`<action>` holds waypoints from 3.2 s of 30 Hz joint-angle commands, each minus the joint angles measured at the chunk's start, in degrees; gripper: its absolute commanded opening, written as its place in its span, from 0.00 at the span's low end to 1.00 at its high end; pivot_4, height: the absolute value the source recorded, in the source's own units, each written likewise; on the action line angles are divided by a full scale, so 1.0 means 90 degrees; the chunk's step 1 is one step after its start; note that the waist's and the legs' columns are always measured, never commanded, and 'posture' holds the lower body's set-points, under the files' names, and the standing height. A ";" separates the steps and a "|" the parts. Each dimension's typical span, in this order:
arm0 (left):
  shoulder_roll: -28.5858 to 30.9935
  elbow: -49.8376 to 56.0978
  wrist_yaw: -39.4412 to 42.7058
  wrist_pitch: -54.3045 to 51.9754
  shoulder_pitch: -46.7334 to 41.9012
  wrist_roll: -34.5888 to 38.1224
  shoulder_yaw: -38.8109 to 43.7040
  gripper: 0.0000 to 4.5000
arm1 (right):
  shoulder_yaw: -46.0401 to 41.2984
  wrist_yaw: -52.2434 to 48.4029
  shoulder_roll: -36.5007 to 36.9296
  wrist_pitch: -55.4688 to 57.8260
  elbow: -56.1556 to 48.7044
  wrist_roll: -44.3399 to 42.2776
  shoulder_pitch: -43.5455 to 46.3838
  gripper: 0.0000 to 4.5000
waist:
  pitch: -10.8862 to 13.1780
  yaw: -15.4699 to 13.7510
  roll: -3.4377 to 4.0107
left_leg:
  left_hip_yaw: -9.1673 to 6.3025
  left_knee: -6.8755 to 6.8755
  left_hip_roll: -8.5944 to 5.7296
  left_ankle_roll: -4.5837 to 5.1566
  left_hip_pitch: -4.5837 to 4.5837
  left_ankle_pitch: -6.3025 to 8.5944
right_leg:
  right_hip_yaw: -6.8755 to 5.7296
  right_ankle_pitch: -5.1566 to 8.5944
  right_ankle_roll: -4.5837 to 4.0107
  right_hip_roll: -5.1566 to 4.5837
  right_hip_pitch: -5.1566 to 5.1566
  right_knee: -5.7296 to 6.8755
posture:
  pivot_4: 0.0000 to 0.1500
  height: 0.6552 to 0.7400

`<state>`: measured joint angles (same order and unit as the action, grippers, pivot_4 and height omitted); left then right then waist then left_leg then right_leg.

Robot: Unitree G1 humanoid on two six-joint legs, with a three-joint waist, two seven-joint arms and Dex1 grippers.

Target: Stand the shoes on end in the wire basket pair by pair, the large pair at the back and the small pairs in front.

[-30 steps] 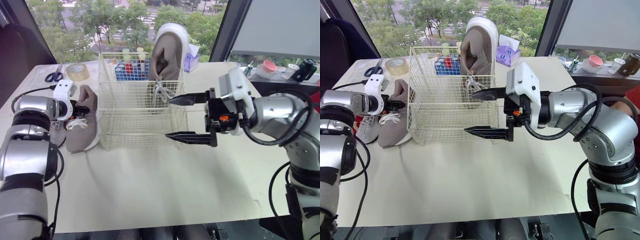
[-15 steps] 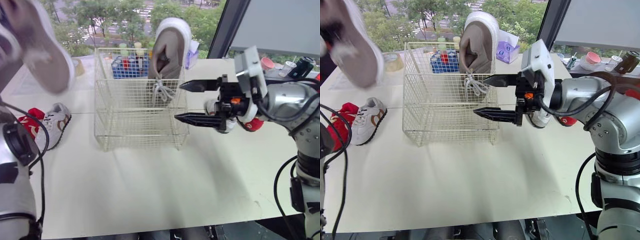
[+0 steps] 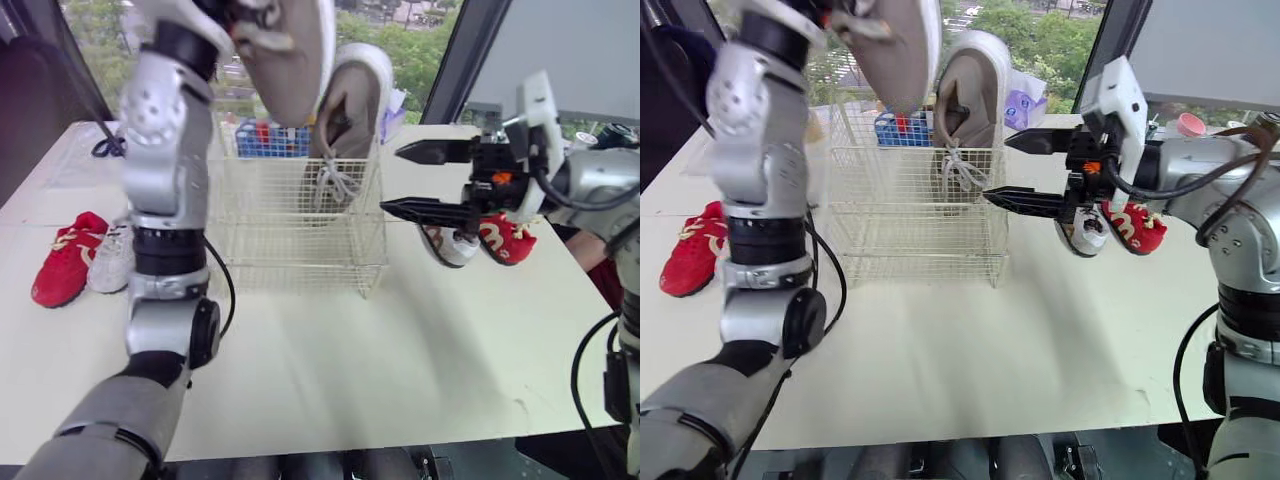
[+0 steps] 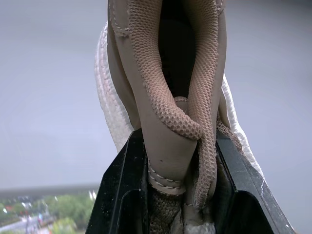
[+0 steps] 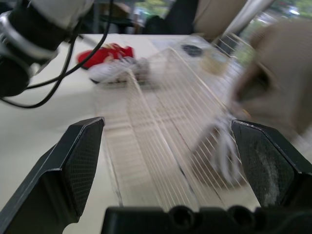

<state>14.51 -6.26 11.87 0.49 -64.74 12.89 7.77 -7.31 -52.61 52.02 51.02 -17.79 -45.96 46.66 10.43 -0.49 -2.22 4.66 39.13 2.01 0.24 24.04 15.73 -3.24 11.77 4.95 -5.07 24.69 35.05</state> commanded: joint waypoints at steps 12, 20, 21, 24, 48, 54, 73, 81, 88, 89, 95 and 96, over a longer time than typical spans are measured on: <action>0.0216 -0.0011 -0.1020 0.1302 0.0083 -0.1473 -0.0073 0.20 | -0.0478 0.0718 -0.0117 0.0318 -0.0669 -0.0485 -0.0242 1.00 | -0.0007 -0.0047 0.0021 | -0.0010 0.0003 -0.0006 0.0003 0.0008 0.0002 | -0.0001 0.0000 -0.0001 -0.0016 -0.0004 0.0001 | 1.00 1.00; 0.0047 -0.0863 -0.1305 0.2060 0.1173 -0.2170 -0.0491 0.20 | -0.0396 0.0836 -0.0171 0.0450 -0.0728 -0.0674 -0.0011 1.00 | -0.0018 -0.0029 0.0033 | -0.0007 0.0002 -0.0010 0.0012 0.0001 0.0007 | -0.0005 0.0000 0.0001 -0.0016 -0.0005 0.0007 | 1.00 1.00; 0.0053 -0.0909 -0.1309 0.2139 0.1264 -0.2230 -0.0518 0.20 | -0.0393 0.0844 -0.0158 0.0462 -0.0741 -0.0695 -0.0006 1.00 | -0.0026 -0.0032 0.0047 | -0.0009 0.0002 -0.0006 0.0012 -0.0007 0.0007 | -0.0005 0.0000 0.0000 -0.0015 -0.0014 0.0007 | 1.00 1.00; -0.0009 -0.0816 -0.1298 0.2071 0.1504 -0.2171 -0.0491 0.20 | -0.0403 0.0871 -0.0146 0.0483 -0.0739 -0.0744 -0.0004 1.00 | -0.0035 -0.0040 0.0060 | -0.0010 0.0001 -0.0008 0.0014 -0.0025 0.0008 | -0.0005 0.0001 -0.0001 -0.0019 -0.0031 0.0005 | 1.00 1.00; 0.0452 -0.1869 -0.1868 0.3415 0.0423 -0.2863 -0.0552 0.20 | -0.0239 0.0841 -0.0231 0.0381 -0.0452 -0.0644 0.0282 1.00 | -0.0056 -0.0041 0.0087 | -0.0005 -0.0001 -0.0014 0.0027 0.0013 0.0016 | -0.0004 -0.0001 0.0002 -0.0030 0.0005 0.0002 | 1.00 1.00; 0.0138 -0.1911 -0.1684 0.3111 0.0948 -0.2541 -0.0548 0.20 | -0.0304 0.0851 -0.0160 0.0388 -0.0490 -0.0682 0.0231 1.00 | -0.0056 -0.0028 0.0087 | -0.0002 0.0001 -0.0017 0.0034 0.0019 0.0020 | -0.0008 -0.0003 0.0008 -0.0045 0.0004 -0.0007 | 1.00 1.00; -0.0046 0.2930 -0.0300 -0.1856 0.3532 -0.0561 -0.0406 0.99 | -0.0380 0.1033 -0.0343 0.0193 -0.0418 -0.0628 -0.0337 1.00 | -0.0056 -0.0021 0.0088 | -0.0016 0.0002 -0.0013 0.0035 0.0013 0.0020 | -0.0005 -0.0003 0.0008 -0.0043 0.0004 0.0002 | 1.00 1.00; 0.1358 0.4531 0.0426 -0.4900 0.3142 0.1251 0.0696 0.99 | -0.0365 0.1375 -0.0747 -0.0487 0.0207 0.0196 -0.0888 1.00 | -0.0055 -0.0031 0.0091 | -0.0019 0.0003 -0.0017 0.0033 -0.0004 0.0019 | -0.0003 -0.0001 0.0005 -0.0031 -0.0008 0.0003 | 1.00 1.00; 0.2689 0.3789 0.0749 -0.7539 0.3024 0.5826 0.3142 0.99 | -0.1203 0.2733 -0.1545 -0.2191 0.1070 0.1586 -0.2159 1.00 | -0.0055 0.0006 0.0093 | -0.0024 0.0001 -0.0018 0.0024 -0.0008 0.0014 | 0.0003 0.0011 0.0026 -0.0022 -0.0011 0.0008 | 1.00 1.00; 0.2642 0.3868 0.0618 -0.7564 0.3318 0.6375 0.3247 0.99 | -0.1285 0.2912 -0.1669 -0.2381 0.1149 0.1755 -0.2380 1.00 | -0.0054 -0.0006 0.0094 | -0.0022 0.0000 -0.0018 0.0023 -0.0017 0.0014 | 0.0006 0.0014 0.0029 -0.0022 -0.0018 0.0008 | 1.00 1.00; 0.2486 0.4704 -0.0100 -0.7236 0.5061 0.8126 0.3064 0.99 | -0.1323 0.3540 -0.2297 -0.3311 0.1425 0.2548 -0.3372 1.00 | -0.0053 -0.0010 0.0094 | -0.0022 -0.0002 -0.0016 0.0006 -0.0037 0.0006 | 0.0013 0.0019 0.0017 -0.0024 -0.0035 0.0006 | 1.00 1.00; 0.2527 0.4807 -0.0195 -0.7157 0.5315 0.8269 0.3007 0.99 | -0.1254 0.3514 -0.2355 -0.3399 0.1490 0.2616 -0.3456 1.00 | -0.0053 -0.0010 0.0094 | -0.0021 -0.0003 -0.0013 0.0005 -0.0044 0.0006 | 0.0016 0.0026 0.0005 -0.0024 -0.0040 0.0009 | 1.00 1.00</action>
<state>36.48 34.19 11.77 -66.35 -18.29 83.31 34.71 -18.20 -21.35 31.09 23.15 -3.71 -23.65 15.69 9.95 -0.59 -1.37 4.47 39.10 1.88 0.26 23.61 15.77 -3.09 12.02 4.95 -5.29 24.31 35.14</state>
